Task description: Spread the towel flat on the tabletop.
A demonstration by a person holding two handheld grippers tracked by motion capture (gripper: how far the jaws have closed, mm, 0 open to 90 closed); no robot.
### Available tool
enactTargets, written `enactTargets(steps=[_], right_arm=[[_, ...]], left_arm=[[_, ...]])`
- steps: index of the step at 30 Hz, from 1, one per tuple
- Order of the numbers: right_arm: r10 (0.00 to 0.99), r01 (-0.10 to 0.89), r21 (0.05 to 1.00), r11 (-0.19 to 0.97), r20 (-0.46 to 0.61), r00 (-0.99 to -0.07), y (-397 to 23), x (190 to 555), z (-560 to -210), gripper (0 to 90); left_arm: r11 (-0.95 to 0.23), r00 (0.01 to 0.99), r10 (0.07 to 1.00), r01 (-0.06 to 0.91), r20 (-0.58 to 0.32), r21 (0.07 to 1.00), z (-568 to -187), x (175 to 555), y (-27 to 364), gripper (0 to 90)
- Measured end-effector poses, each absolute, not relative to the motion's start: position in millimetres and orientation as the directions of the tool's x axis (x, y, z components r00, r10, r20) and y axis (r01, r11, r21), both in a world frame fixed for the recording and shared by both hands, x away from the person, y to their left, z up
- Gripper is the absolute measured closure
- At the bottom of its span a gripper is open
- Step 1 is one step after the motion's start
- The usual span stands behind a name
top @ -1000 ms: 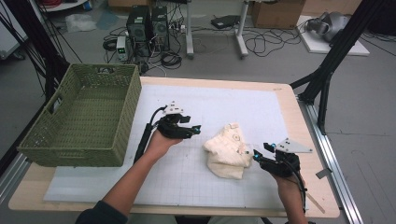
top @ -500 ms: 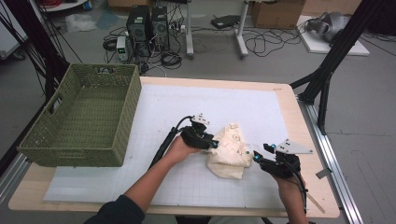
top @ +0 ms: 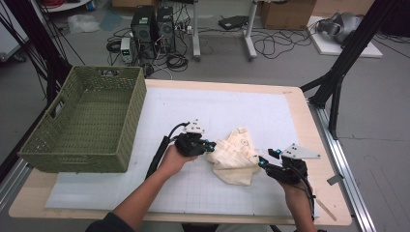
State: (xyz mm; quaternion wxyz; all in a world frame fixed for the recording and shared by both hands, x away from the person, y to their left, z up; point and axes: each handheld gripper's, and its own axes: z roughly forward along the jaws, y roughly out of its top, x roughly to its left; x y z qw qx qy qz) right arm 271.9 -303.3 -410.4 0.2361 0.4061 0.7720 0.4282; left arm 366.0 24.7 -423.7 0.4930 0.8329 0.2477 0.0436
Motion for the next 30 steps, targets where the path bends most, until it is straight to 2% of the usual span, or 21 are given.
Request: enactTargets(steps=[6, 8, 11, 13, 14, 15, 16, 17, 21, 25, 30], right_arm=[[0.823, 0.430, 0.845, 0.319, -0.021, -0.568, -292.2, 278.9, -408.5, 52.5], [0.823, 0.427, 0.849, 0.311, -0.015, -0.568, -284.4, 287.8, -406.4, 55.7], [0.819, 0.464, 0.824, 0.324, 0.002, -0.574, -278.7, 295.5, -411.0, 56.3], [0.793, 0.500, 0.792, 0.351, 0.032, -0.608, -270.6, 298.5, -420.5, 56.9], [0.793, 0.500, 0.792, 0.351, 0.032, -0.608, -270.6, 298.5, -420.5, 56.9], [0.779, 0.497, 0.785, 0.370, 0.029, -0.626, -267.5, 297.2, -422.6, 56.9], [0.757, 0.497, 0.767, 0.406, 0.022, -0.653, -260.7, 293.0, -426.3, 55.8], [0.747, 0.495, 0.755, 0.430, 0.010, -0.664, -257.5, 290.4, -428.2, 54.8], [0.726, 0.484, 0.736, 0.473, -0.015, -0.687, -251.4, 282.7, -432.9, 53.8], [0.715, 0.479, 0.732, 0.485, -0.016, -0.699, -249.1, 274.6, -434.4, 53.3], [0.714, 0.484, 0.723, 0.493, -0.019, -0.699, -246.8, 273.1, -438.3, 53.2]], left_arm=[[-0.372, 0.869, 0.475, 0.340, -0.137, 0.864, -414.9, 351.7, 56.5, 89.6], [-0.360, 0.856, 0.500, 0.341, -0.129, 0.868, -411.7, 350.9, 64.8, 89.5], [-0.333, 0.843, 0.518, 0.357, -0.147, 0.873, -411.2, 354.1, 69.3, 89.1], [-0.333, 0.836, 0.526, 0.373, -0.157, 0.866, -413.9, 356.5, 68.1, 78.1], [-0.329, 0.832, 0.530, 0.381, -0.165, 0.864, -415.6, 357.4, 66.7, 78.1], [-0.325, 0.828, 0.534, 0.387, -0.170, 0.863, -416.9, 358.6, 65.5, 73.1], [-0.315, 0.820, 0.544, 0.394, -0.175, 0.864, -418.2, 359.7, 64.1, 61.7], [-0.297, 0.811, 0.553, 0.404, -0.189, 0.865, -419.3, 360.6, 62.3, 58.1], [-0.255, 0.799, 0.556, 0.425, -0.228, 0.869, -421.9, 366.1, 53.4, 51.7], [-0.216, 0.817, 0.510, 0.425, -0.269, 0.879, -425.0, 367.1, 41.8, 44.9], [-0.248, 0.844, 0.460, 0.420, -0.276, 0.873, -428.4, 367.0, 25.2, 41.7]])
